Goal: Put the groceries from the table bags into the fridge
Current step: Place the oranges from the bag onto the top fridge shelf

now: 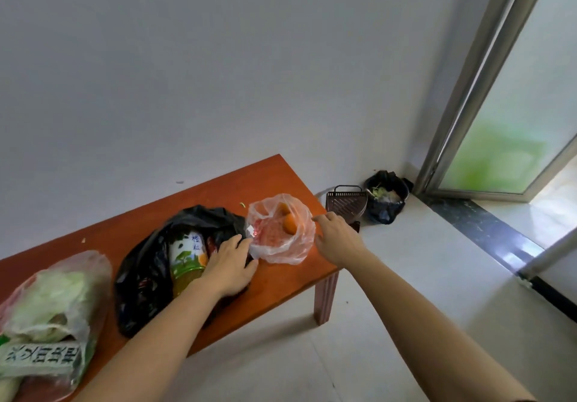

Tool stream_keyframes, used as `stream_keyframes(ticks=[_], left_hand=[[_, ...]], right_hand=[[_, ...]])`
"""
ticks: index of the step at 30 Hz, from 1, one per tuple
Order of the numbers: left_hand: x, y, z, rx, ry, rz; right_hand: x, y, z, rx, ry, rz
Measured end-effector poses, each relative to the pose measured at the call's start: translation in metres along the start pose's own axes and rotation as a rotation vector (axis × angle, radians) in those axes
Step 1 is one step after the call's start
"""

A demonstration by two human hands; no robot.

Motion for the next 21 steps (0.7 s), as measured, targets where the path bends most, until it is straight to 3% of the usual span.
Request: stream_keyframes(ticks=[12, 15, 17, 21], left_hand=[[-0.056, -0.024, 0.2, -0.261, -0.25, -0.138], [-0.062, -0.024, 0.246, -0.317, -0.298, -0.193], [-0.053, -0.018, 0.261, -0.335, -0.244, -0.217], [-0.06, -0.008, 0.302, -0.386, -0.255, -0.234]], right_hand=[[-0.133, -0.023, 0.127, -0.028, -0.332, 0.069], [-0.155, -0.018, 0.149, -0.108, -0.361, 0.089], [-0.149, -0.007, 0.153, -0.171, -0.294, 0.043], [-0.162, 0.027, 0.168, -0.411, -0.273, 0.013]])
Point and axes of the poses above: each hand's wrist, its own z-axis towards the middle knuckle, its own x-axis out of the back of the hand, y = z × x, the point moved 8 cm from there along z, towards the middle knuckle, and after that the axes turned 6 degrees about y, right-handed, at the moved point
